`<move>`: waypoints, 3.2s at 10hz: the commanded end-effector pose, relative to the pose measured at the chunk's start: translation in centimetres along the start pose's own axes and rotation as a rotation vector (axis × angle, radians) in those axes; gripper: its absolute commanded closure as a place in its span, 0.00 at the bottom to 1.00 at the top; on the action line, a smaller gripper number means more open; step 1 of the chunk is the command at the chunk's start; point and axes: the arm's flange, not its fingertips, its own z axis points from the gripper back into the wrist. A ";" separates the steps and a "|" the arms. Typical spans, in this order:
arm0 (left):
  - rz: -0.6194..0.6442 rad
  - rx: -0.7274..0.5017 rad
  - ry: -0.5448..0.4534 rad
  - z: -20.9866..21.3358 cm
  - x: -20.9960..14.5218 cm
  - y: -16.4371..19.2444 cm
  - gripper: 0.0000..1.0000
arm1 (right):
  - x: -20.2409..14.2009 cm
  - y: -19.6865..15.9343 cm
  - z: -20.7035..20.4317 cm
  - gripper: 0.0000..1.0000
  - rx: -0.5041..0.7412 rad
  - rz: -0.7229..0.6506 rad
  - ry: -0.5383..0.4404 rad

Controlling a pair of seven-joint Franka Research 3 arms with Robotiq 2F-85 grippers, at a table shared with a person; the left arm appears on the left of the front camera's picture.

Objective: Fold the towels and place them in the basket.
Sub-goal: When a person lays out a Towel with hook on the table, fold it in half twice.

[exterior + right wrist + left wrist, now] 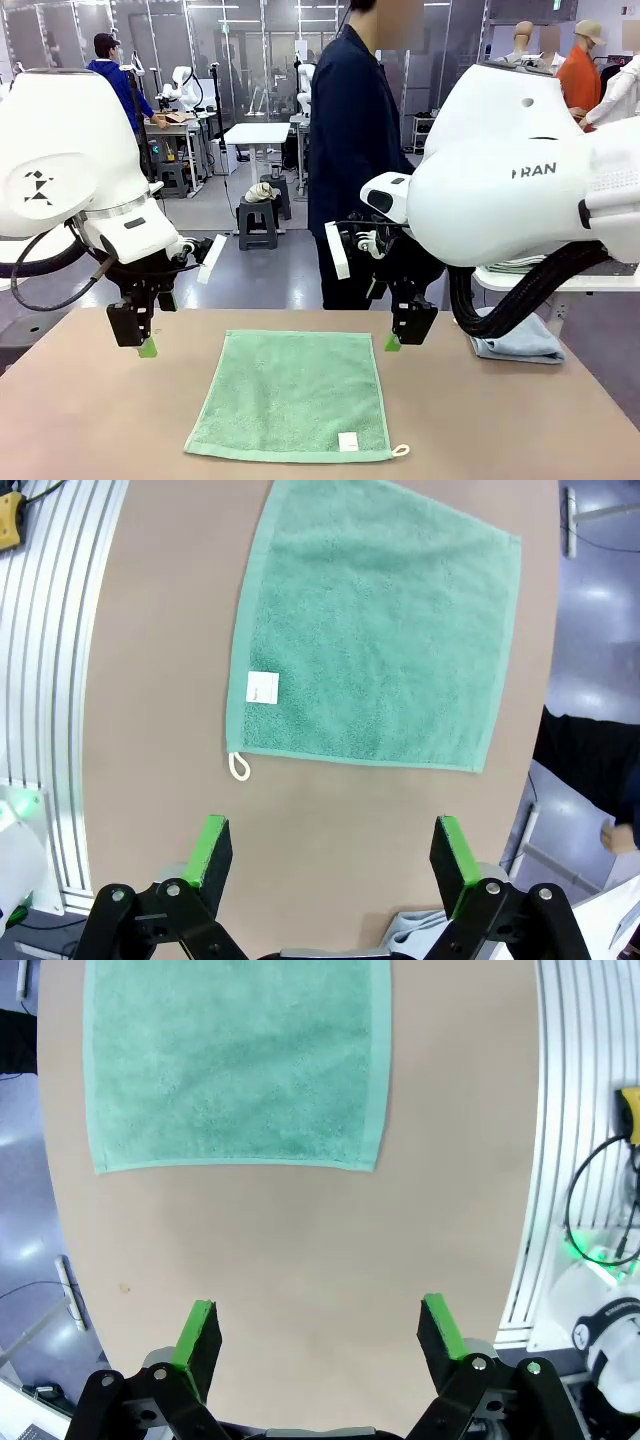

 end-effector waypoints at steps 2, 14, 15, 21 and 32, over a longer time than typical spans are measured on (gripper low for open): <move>0.014 -0.013 -0.016 -2.0 1.8 -1.4 0.00 | 0.3 0.5 -0.9 0.00 0.018 -0.028 0.020; -0.005 -0.106 0.051 -14.9 4.8 -5.0 0.00 | -0.9 4.1 -16.2 0.00 0.129 -0.203 0.208; -0.008 -0.101 0.044 -15.7 4.8 -5.1 0.00 | -1.3 4.2 -17.1 0.00 0.137 -0.206 0.210; 0.034 -0.075 0.028 -18.2 3.9 -4.6 0.00 | -2.3 4.2 -19.4 0.00 0.164 -0.256 0.243; 0.012 -0.103 -0.020 -19.6 3.3 -3.7 0.00 | -1.7 4.0 -21.1 0.00 0.243 -0.244 0.260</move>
